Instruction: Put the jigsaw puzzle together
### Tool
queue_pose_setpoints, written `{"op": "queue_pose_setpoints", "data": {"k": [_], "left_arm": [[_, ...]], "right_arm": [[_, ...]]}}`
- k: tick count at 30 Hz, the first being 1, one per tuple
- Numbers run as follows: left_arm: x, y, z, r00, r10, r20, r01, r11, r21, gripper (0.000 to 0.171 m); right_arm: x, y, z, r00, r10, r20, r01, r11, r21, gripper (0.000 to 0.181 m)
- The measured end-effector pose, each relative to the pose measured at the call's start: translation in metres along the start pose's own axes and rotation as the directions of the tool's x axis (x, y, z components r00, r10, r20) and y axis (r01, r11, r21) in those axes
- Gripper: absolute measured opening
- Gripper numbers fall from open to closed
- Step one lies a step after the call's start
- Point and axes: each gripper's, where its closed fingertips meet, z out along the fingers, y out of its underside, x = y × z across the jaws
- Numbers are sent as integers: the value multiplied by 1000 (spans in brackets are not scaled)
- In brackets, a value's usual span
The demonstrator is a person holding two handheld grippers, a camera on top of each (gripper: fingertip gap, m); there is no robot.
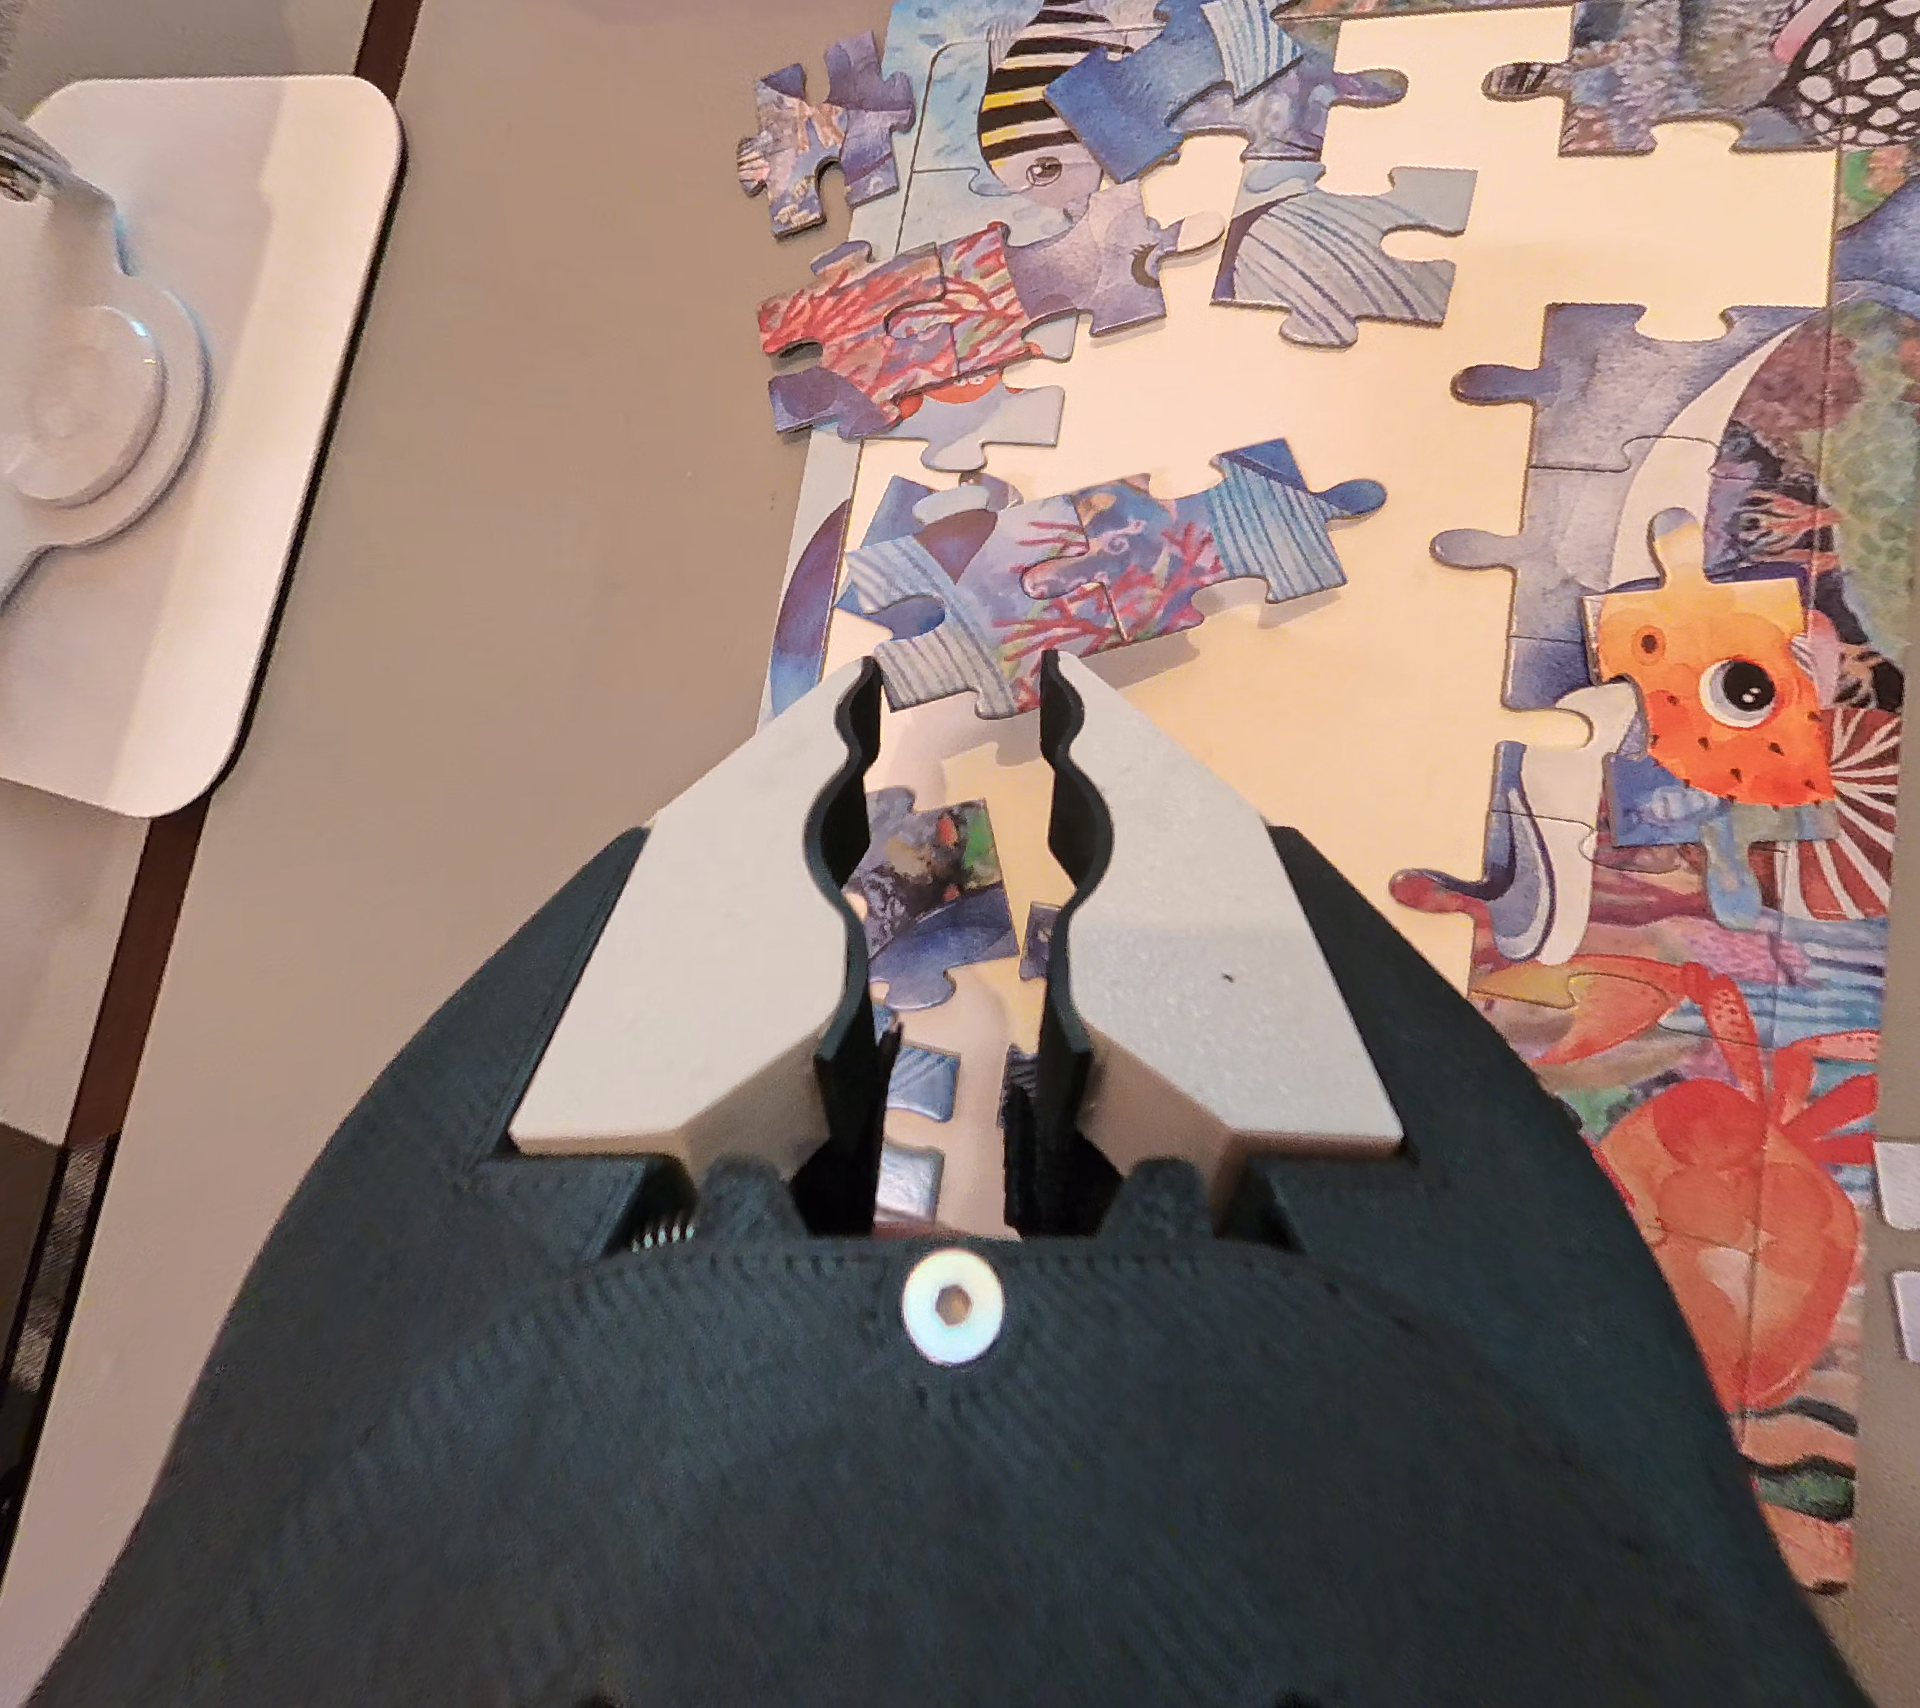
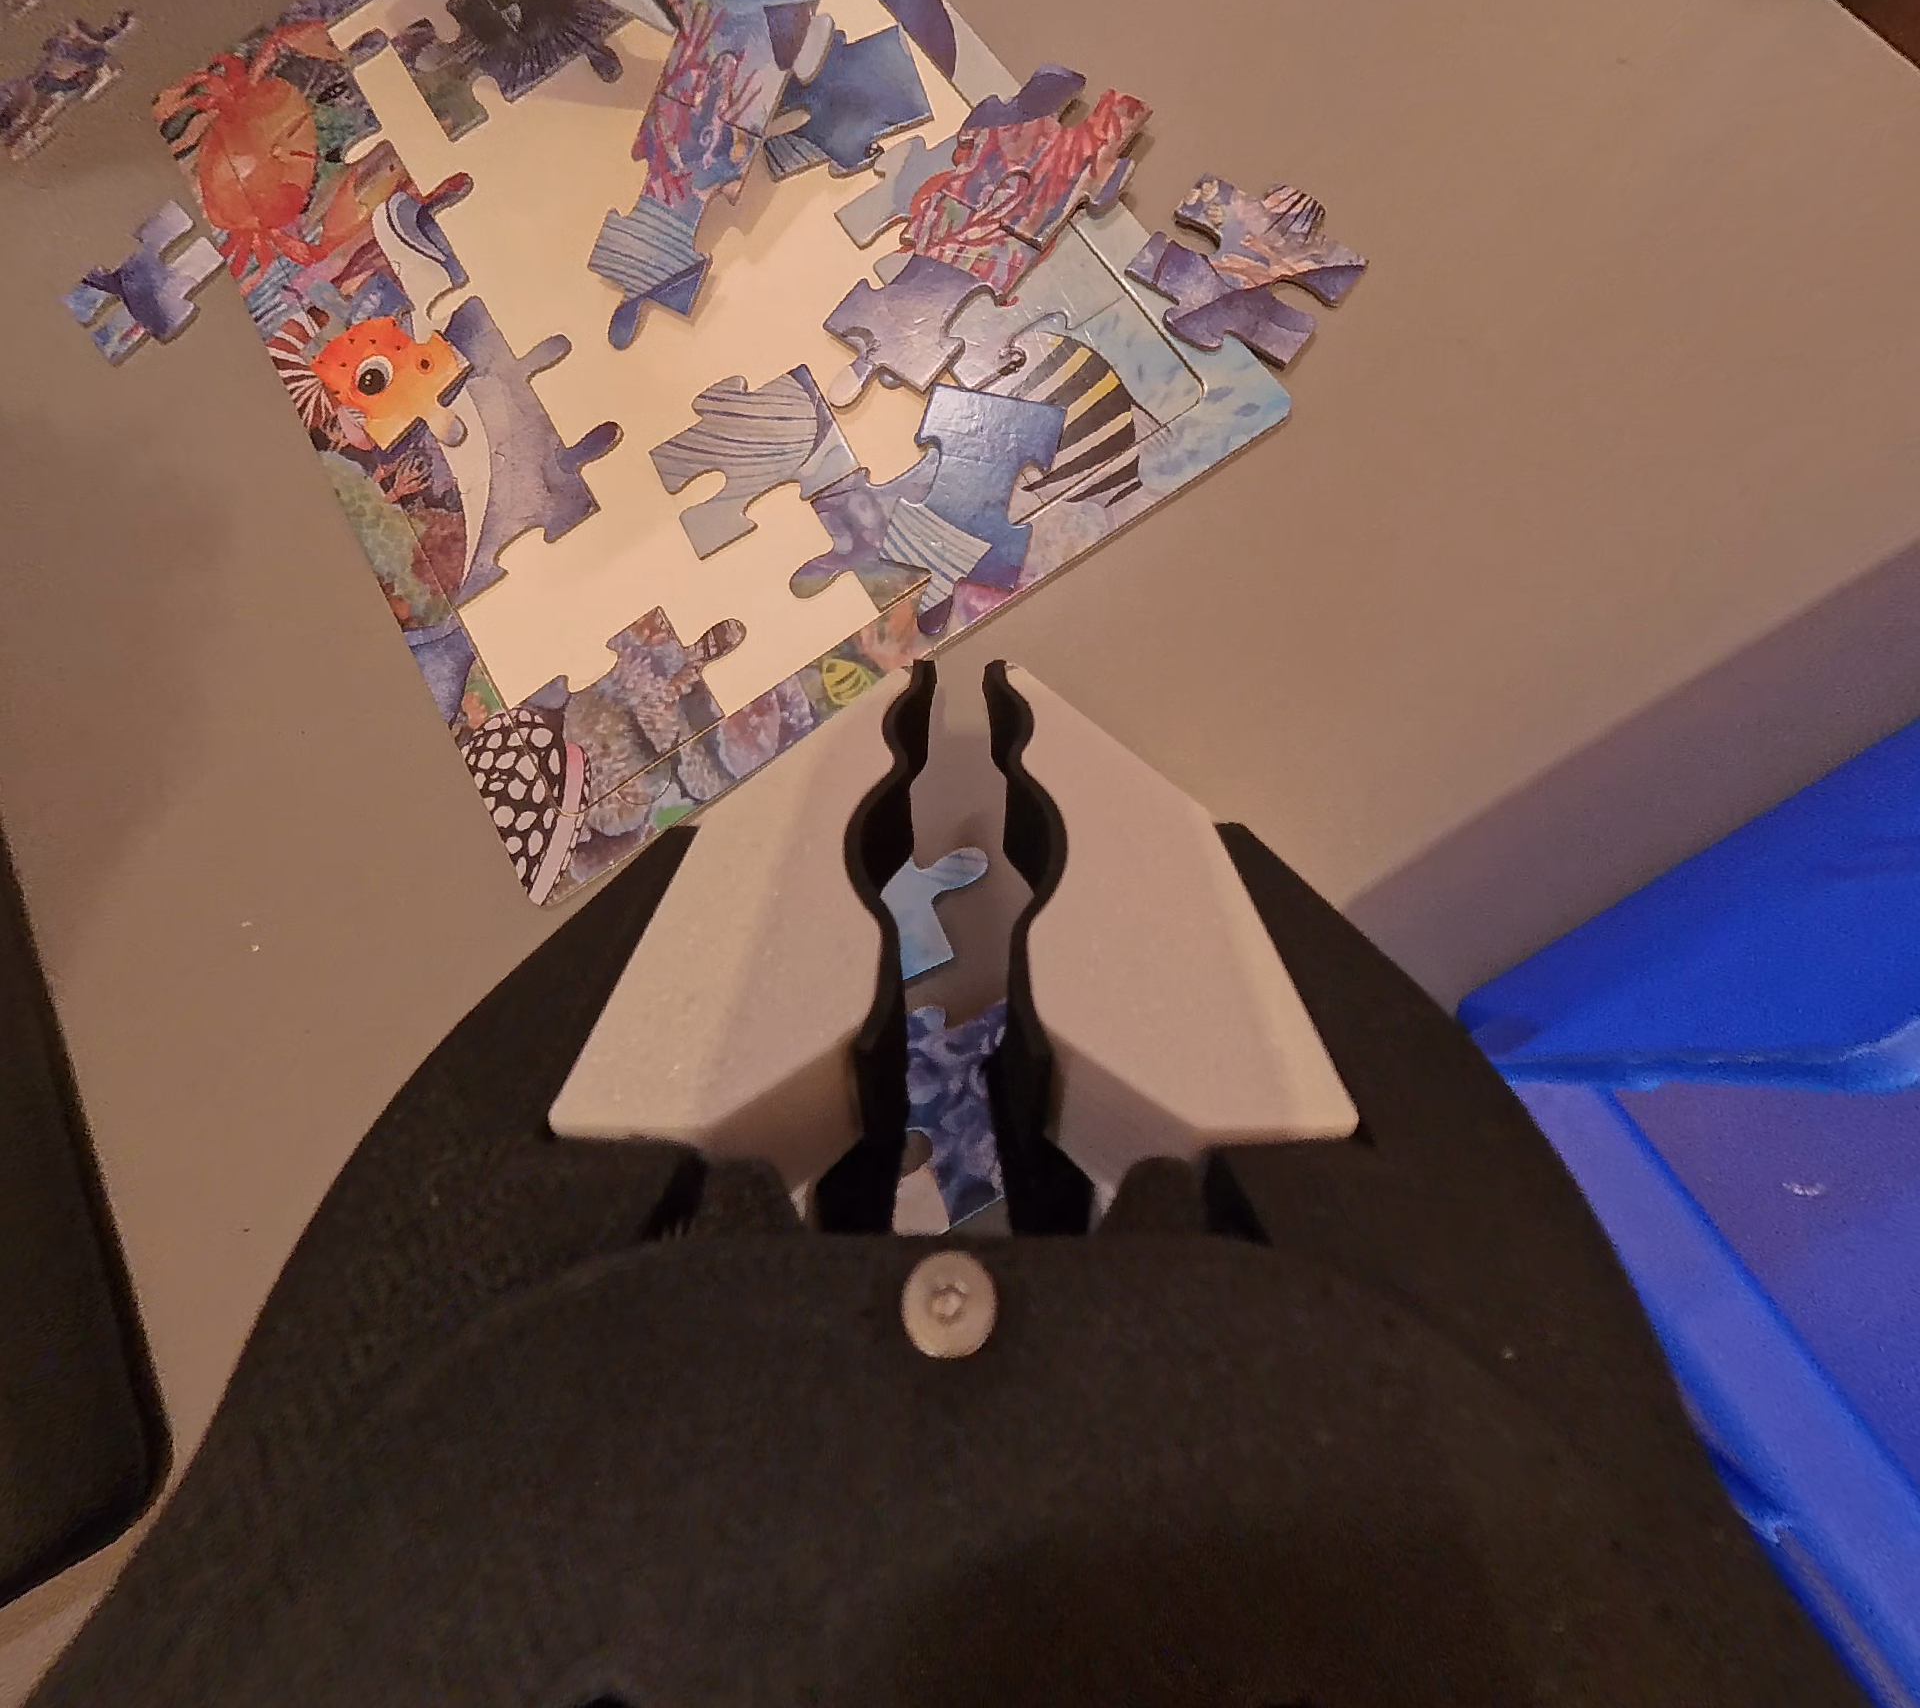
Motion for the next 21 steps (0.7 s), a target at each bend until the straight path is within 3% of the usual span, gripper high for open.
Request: {"op": "queue_pose_setpoints", "data": {"k": [21], "left_arm": [[-2,9,-40,991,4,136,-4,1000,4,28]], "right_arm": [[-2,-2,-1,1000,-5,2,5,1000,8,9]]}}
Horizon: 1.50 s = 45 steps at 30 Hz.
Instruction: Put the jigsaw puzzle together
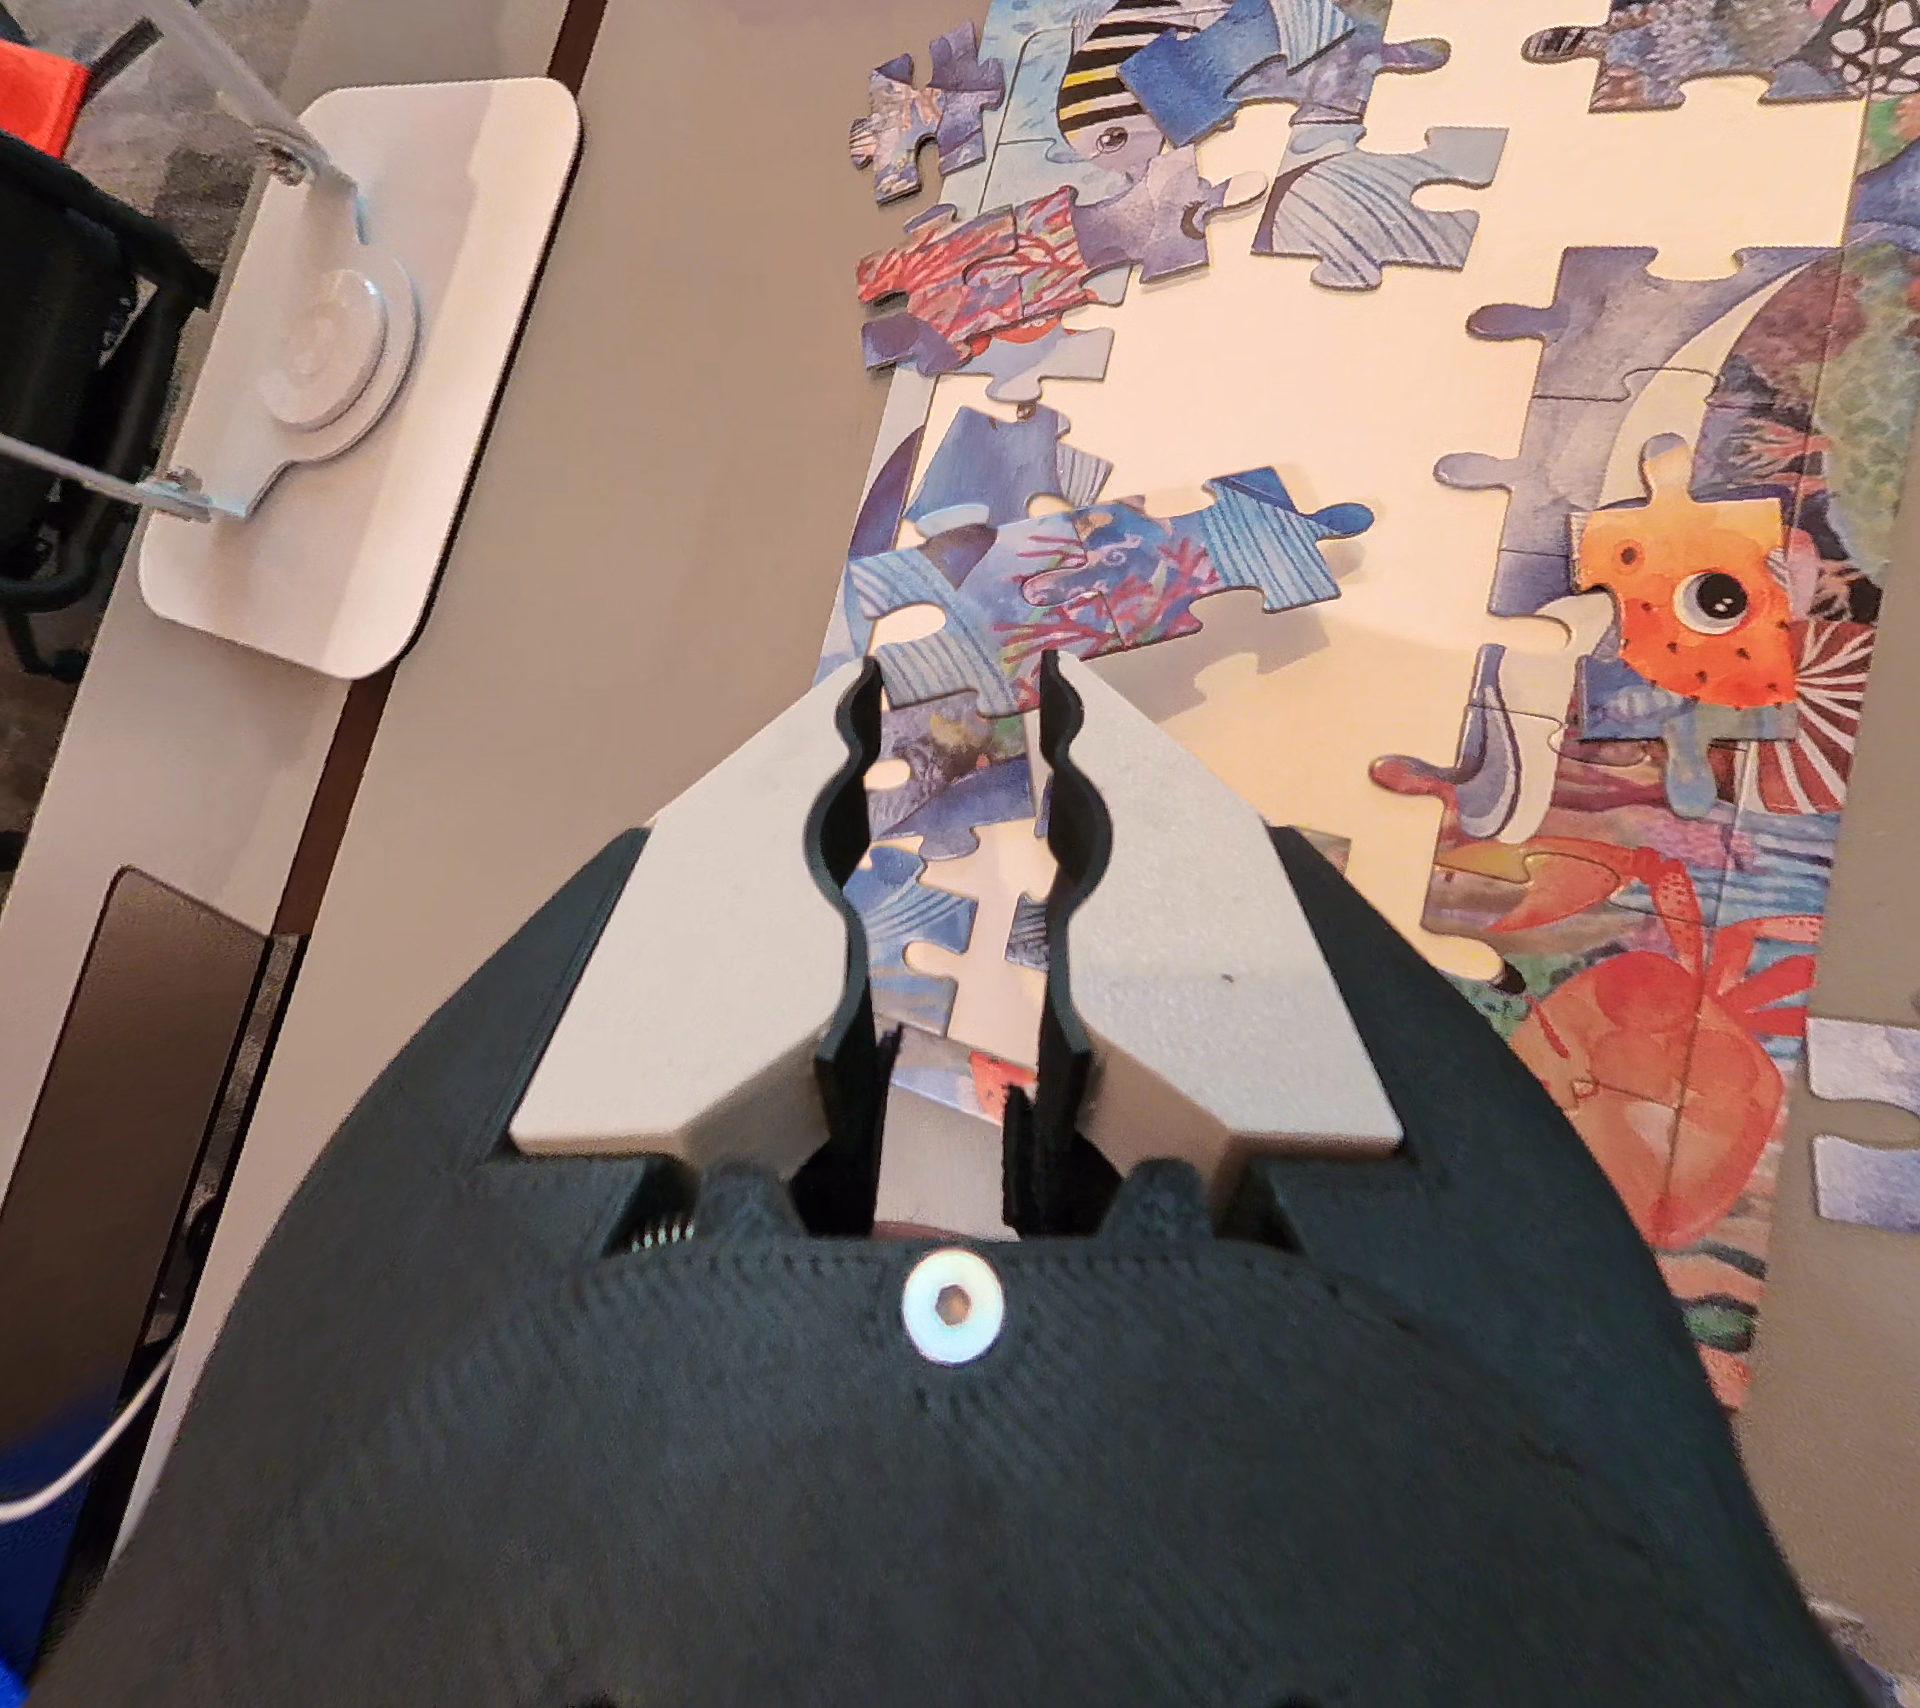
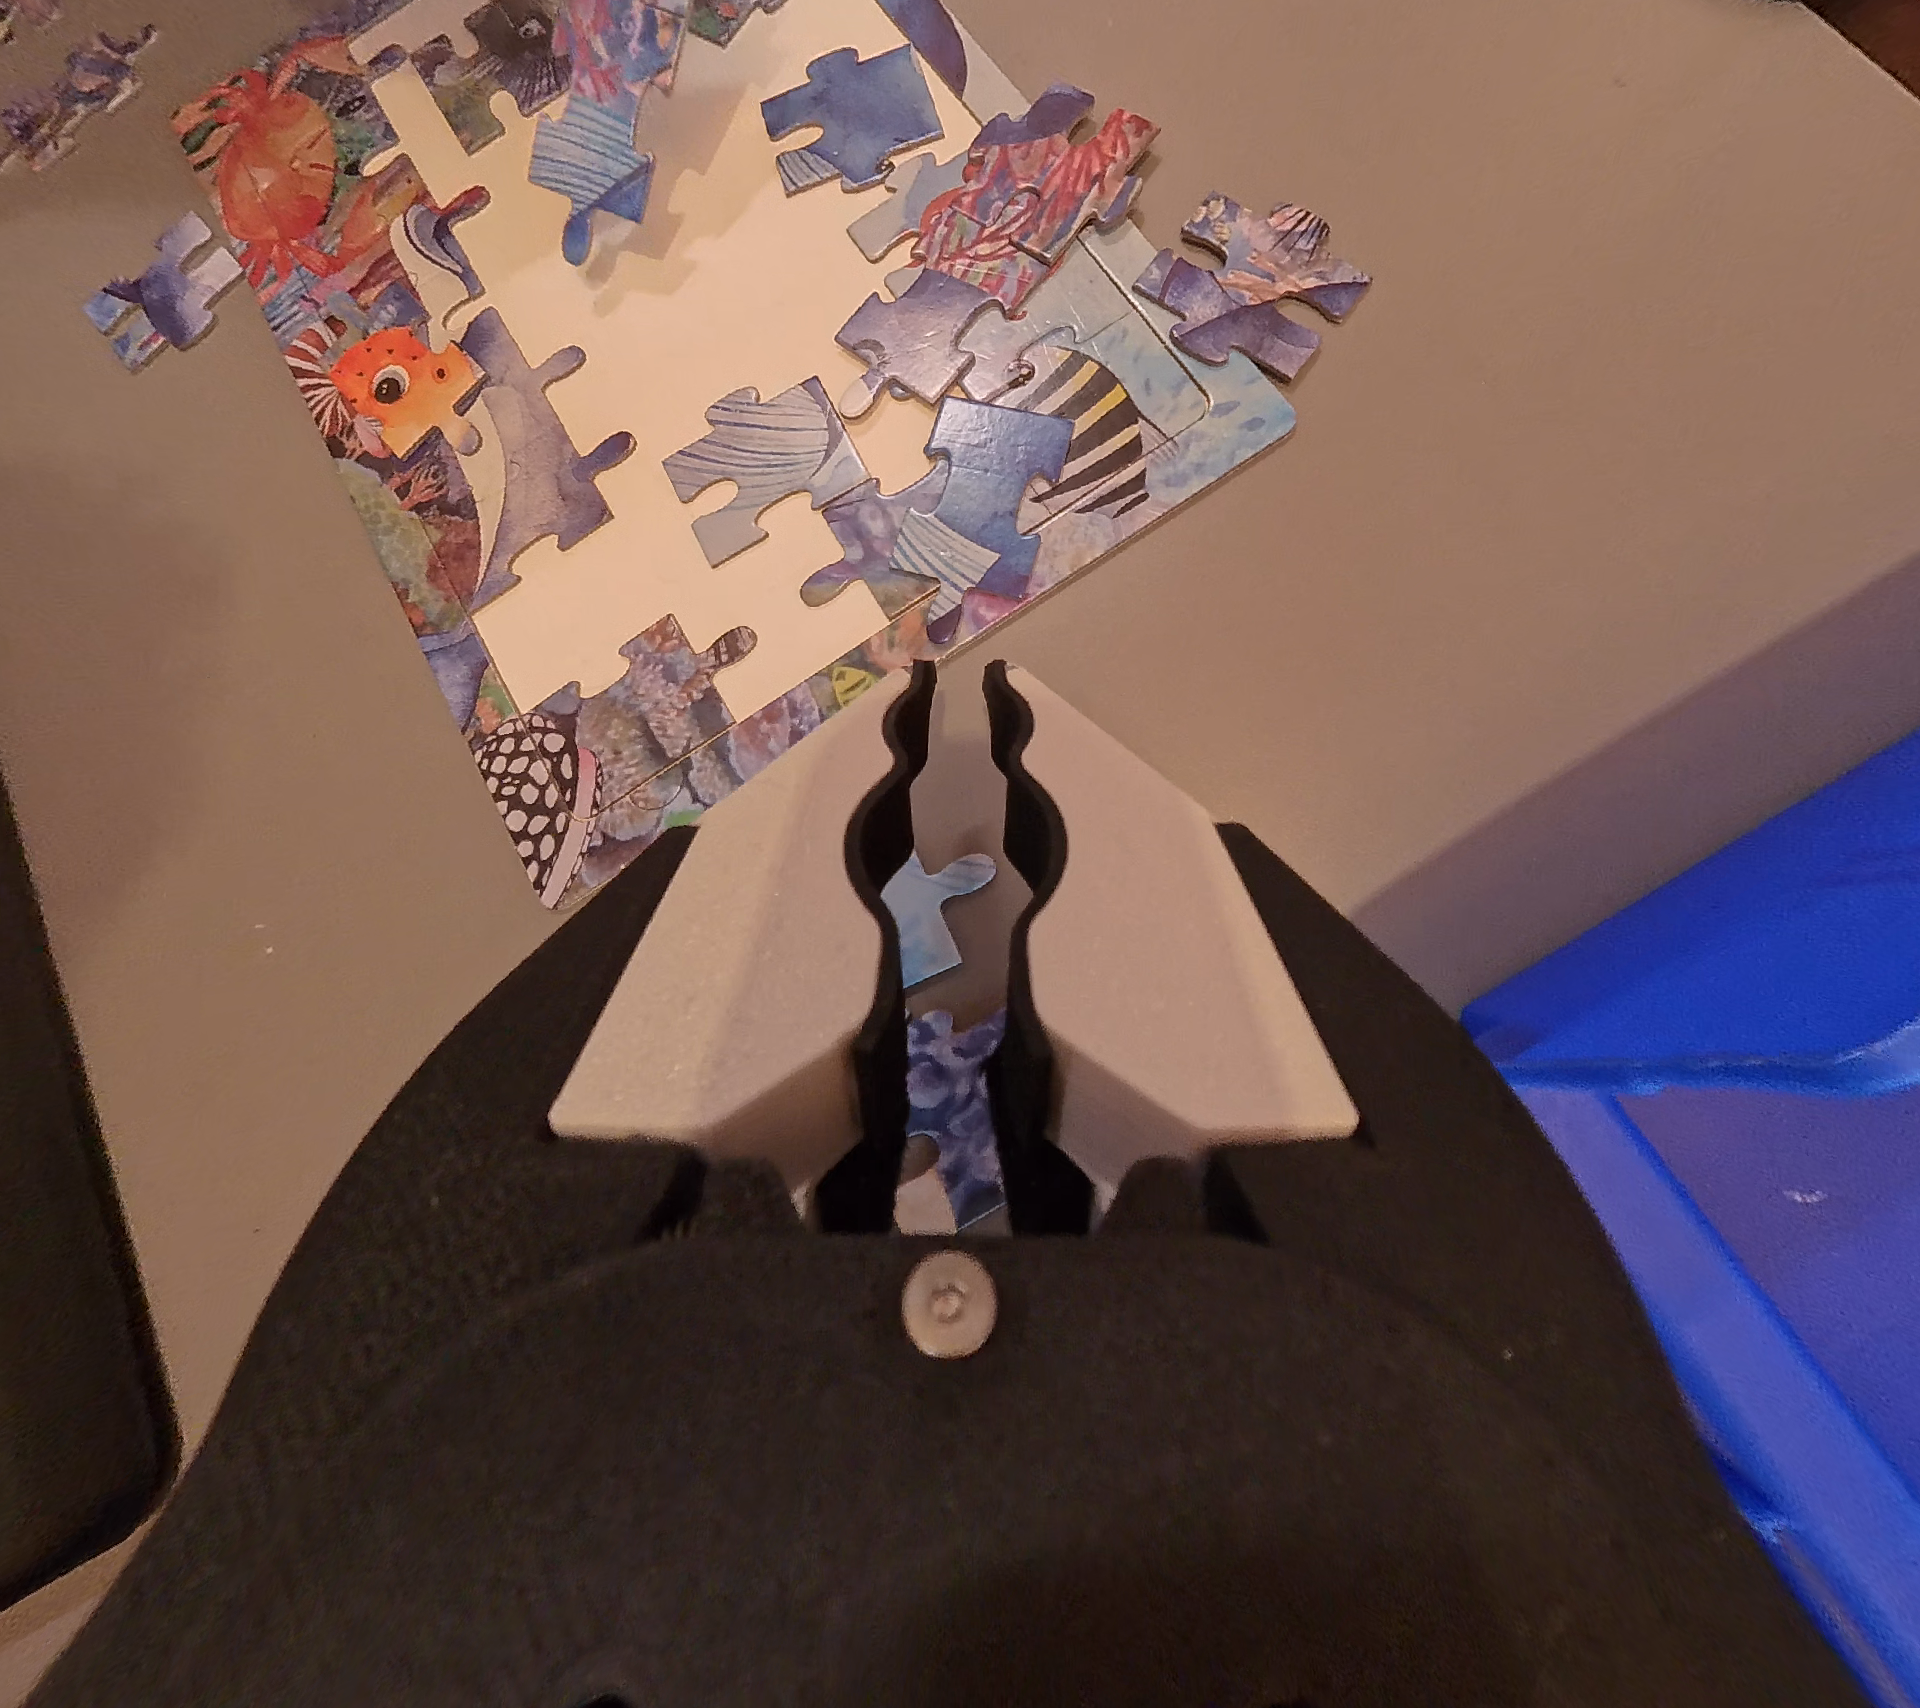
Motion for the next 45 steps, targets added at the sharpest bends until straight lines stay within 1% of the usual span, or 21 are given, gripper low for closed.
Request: {"op": "queue_pose_setpoints", "data": {"k": [9,10,11,14,15,17,18,19,20,22,24,25,28,30,32,33,35,37,41,45], "left_arm": [[-5,7,-29,996,-52,77,50,998,32,28],[-6,5,-32,994,-59,91,55,998,44,13],[-8,2,-35,991,-69,114,62,996,66,3],[3,-4,-35,991,-94,98,86,993,85,0],[9,-1,-32,993,-82,88,77,995,65,0],[13,3,-29,994,-35,108,33,999,27,1],[15,4,-28,995,-23,98,21,1000,18,3],[19,5,-26,998,-27,62,27,1000,7,8],[25,8,-24,999,-31,17,31,999,-17,16],[32,10,-18,998,30,-48,-33,998,-50,27],[40,10,-10,988,89,-129,-99,992,-73,41],[41,10,-6,982,114,-154,-127,989,-79,43],[52,10,9,947,185,-262,-212,974,-78,46],[61,12,17,919,204,-338,-244,967,-79,45],[65,15,24,897,232,-376,-285,954,-90,45],[69,14,24,885,228,-405,-286,954,-87,39],[70,16,25,875,197,-443,-270,957,-107,38],[73,17,24,864,169,-475,-251,961,-113,32],[74,18,24,875,137,-464,-206,973,-101,29],[67,20,23,905,117,-409,-174,979,-106,29]], "right_arm": [[-2,-2,0,1000,-6,2,6,1000,6,9],[-3,-3,0,1000,-6,6,6,1000,8,9],[-4,-4,0,1000,-7,10,7,1000,11,9],[-12,-9,1,999,-11,37,10,999,30,9],[-14,-10,2,999,-15,42,14,999,31,9],[-15,-9,2,999,-22,42,21,999,25,9],[-15,-9,2,999,-22,40,21,999,24,10],[-14,-10,2,999,-20,40,19,999,27,10],[-14,-10,1,999,-18,40,17,999,30,9],[-13,-10,0,999,-16,39,15,999,32,9],[-13,-10,0,999,-17,38,16,999,30,10],[-14,-10,0,999,-18,38,17,999,28,10],[-14,-9,0,999,-21,39,20,1000,24,10],[-14,-9,0,999,-21,39,20,1000,22,10],[-13,-8,0,999,-19,39,18,1000,21,10],[-13,-8,0,999,-17,38,16,1000,21,10],[-12,-7,0,999,-14,38,13,1000,23,10],[-11,-7,-1,999,-11,37,10,1000,21,10],[-10,-6,-1,999,-11,37,10,1000,20,10],[-11,-6,0,999,-12,38,11,1000,19,10]]}}
